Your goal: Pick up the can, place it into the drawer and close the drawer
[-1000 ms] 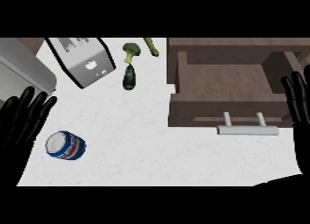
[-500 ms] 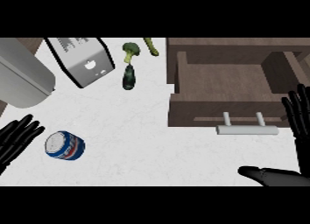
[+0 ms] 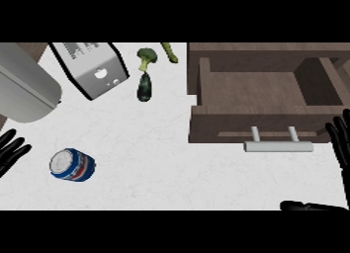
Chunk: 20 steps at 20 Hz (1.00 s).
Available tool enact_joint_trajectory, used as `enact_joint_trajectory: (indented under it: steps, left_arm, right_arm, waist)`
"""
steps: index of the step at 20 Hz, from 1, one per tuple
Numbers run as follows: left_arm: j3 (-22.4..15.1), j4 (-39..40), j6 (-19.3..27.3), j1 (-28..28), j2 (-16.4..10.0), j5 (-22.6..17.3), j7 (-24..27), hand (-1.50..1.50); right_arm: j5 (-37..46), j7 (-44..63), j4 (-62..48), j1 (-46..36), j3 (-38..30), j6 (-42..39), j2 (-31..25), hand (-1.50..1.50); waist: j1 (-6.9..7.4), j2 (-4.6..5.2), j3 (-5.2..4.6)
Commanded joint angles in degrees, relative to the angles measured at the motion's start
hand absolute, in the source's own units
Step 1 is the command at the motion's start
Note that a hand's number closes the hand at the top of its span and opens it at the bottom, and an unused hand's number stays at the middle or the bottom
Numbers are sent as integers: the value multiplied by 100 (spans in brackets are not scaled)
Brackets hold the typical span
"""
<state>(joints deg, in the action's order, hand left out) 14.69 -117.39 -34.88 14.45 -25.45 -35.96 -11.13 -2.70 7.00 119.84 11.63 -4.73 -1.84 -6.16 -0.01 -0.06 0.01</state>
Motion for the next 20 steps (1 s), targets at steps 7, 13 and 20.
enact_joint_trajectory:
  steps: [7, 13, 20]
  left_arm:
    - [454, 836, -488, -476, 168, 92, -160, -150]
    - [73, 974, -602, -404, 906, 1321, 323, -150]
    - [276, 1789, -844, -792, 1017, 1877, 871, -150]
  right_arm:
    - [110, -505, 67, 552, -79, -262, 198, -150]
    - [-342, -166, 297, 475, -514, -482, -15, -150]
    - [-347, -420, -516, 42, -795, -615, -80, -150]
  waist:
    - [-12, 2, -2]
    - [-18, 0, -3]
    - [-6, 7, -2]
